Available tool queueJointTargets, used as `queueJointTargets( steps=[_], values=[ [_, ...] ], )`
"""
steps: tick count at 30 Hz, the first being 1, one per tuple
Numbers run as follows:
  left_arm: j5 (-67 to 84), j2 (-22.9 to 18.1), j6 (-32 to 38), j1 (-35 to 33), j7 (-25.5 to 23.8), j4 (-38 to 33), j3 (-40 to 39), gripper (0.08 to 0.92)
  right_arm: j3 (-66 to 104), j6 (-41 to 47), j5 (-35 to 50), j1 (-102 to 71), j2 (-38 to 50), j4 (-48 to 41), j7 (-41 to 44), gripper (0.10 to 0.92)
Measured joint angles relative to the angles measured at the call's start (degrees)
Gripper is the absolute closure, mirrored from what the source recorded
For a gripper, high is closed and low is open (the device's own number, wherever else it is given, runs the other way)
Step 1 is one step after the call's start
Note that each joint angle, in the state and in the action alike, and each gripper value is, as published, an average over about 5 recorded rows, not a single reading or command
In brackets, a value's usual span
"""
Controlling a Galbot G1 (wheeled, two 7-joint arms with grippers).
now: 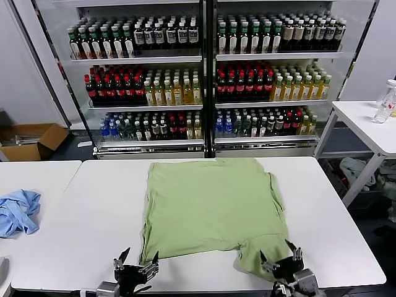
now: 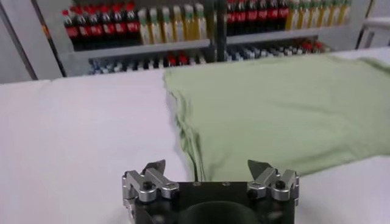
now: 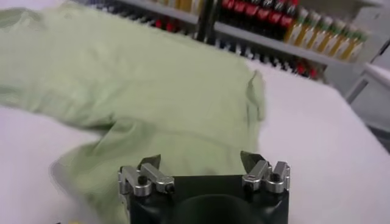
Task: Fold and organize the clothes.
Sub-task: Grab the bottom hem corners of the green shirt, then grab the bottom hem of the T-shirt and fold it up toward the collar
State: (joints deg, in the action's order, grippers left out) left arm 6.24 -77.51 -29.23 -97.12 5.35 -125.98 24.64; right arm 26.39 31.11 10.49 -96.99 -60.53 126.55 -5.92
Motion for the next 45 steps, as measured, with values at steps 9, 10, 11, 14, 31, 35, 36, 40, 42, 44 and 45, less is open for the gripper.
queueJointTargets(
  steps=[9, 10, 11, 14, 31, 35, 36, 40, 42, 44, 45],
  values=[
    [0.38, -0.02, -1.4, 2.01, 0.98, 2.67, -1.36, 0.18, 1.01, 0.55, 0.45, -4.7, 0.49, 0.76, 0.08, 0.203],
    [0.39, -0.03, -1.44, 2.04, 1.05, 2.78, -1.54, 0.191, 0.97, 0.59, 0.64, -4.99, 0.45, 0.74, 0.02, 0.203],
    [0.42, -0.03, -1.46, 2.06, 1.1, 2.88, -1.71, 0.202, 0.93, 0.6, 0.85, -5.28, 0.42, 0.67, -0.06, 0.203],
    [0.54, -0.11, -1.41, 2.11, 1.17, 3.22, -2.22, 0.276, 0.81, 0.61, 1.67, -6.18, 0.45, 0.38, -0.37, 0.237],
    [1.54, 0.03, -0.15, 2.65, 1.28, 4.39, -2.35, 0.77, 1.15, 0.61, 8.53, -7.25, 0.99, -0.06, -0.68, 0.726],
    [2.58, 0.45, 0.99, 2.41, 1.26, 3.96, -1.79, 0.875, 0.98, 0.62, 9.95, -6.3, 1.4, -0.07, -0.9, 0.838],
    [2.93, 0.56, 1.38, 2.34, 1.26, 3.75, -1.63, 0.89, 0.93, 0.66, 10.27, -5.94, 1.55, -0.1, -0.95, 0.863],
    [4.67, 0.96, 3.21, 2.15, 1.27, 2.4, -0.84, 0.914, 1.04, 0.97, 11.73, -3.85, 2.3, -0.8, -1.12, 0.917],
    [5.72, 1.23, 4.16, 2.08, 1.25, 1.52, -0.31, 0.914, 1.11, 1.0, 12.56, -2.52, 2.81, -0.87, -1.27, 0.917],
    [6.84, 1.58, 5.08, 2.12, 1.21, 0.65, 0.26, 0.914, 1.01, 0.88, 13.45, -1.0, 3.44, -0.67, -1.48, 0.917],
    [7.42, 1.81, 5.53, 2.23, 1.18, 0.22, 0.59, 0.914, 0.93, 0.76, 13.89, -0.18, 3.8, -0.6, -1.61, 0.917]
  ],
)
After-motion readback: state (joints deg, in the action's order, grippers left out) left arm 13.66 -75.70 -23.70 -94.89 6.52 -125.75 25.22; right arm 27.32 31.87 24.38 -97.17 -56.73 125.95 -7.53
